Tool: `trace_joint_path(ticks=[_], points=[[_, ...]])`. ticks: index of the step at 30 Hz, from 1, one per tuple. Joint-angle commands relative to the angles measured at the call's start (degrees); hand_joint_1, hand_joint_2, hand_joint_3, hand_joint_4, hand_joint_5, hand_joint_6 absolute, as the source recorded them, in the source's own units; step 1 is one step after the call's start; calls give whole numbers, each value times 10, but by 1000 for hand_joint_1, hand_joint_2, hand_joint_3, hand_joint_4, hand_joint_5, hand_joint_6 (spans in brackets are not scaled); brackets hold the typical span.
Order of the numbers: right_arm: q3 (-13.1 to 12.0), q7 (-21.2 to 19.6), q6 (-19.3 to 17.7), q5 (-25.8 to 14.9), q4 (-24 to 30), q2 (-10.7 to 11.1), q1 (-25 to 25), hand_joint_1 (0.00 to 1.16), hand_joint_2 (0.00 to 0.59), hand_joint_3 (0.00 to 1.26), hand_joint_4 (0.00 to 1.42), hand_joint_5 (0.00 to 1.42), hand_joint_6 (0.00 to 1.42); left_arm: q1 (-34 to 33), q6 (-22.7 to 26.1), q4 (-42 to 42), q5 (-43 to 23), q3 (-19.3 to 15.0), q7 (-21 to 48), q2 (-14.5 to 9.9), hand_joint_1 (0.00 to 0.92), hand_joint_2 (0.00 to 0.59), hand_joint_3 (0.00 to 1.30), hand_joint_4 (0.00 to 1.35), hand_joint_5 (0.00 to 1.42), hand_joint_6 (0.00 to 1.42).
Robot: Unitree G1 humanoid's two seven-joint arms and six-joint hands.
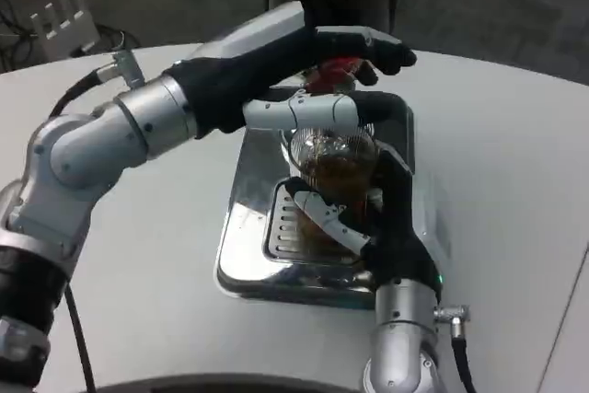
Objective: Grasp the cup under the faucet to collect the drink, then remove the cup.
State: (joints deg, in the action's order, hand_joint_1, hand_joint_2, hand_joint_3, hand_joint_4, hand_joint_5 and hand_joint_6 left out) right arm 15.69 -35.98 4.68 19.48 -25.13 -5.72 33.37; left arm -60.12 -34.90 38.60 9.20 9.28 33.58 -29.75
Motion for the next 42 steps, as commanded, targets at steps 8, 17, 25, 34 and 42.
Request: trace_joint_path(ticks=[8,17,25,34,42], points=[[2,-20,-14,-16,-5,-75,11,706,231,523,565,505,260,33,-7,-13,-46,-66,-30,-3,0,105,273,292,394,386],[5,-27,-16,-15,6,-72,0,706,231,557,610,554,292,44,-6,-44,-66,-92,-36,5,0,94,289,331,448,427],[6,-45,-21,-6,22,-65,-12,709,227,582,633,588,312,54,-2,-68,-75,-96,-41,9,0,93,309,356,477,449],[8,-49,-20,1,63,-52,-41,727,226,634,694,659,339,77,13,-108,-85,-106,-41,5,0,92,327,379,491,466],[15,-35,-8,16,126,-43,-86,742,217,675,724,704,374,98,29,-141,-96,-119,-43,3,0,101,337,393,501,470]])
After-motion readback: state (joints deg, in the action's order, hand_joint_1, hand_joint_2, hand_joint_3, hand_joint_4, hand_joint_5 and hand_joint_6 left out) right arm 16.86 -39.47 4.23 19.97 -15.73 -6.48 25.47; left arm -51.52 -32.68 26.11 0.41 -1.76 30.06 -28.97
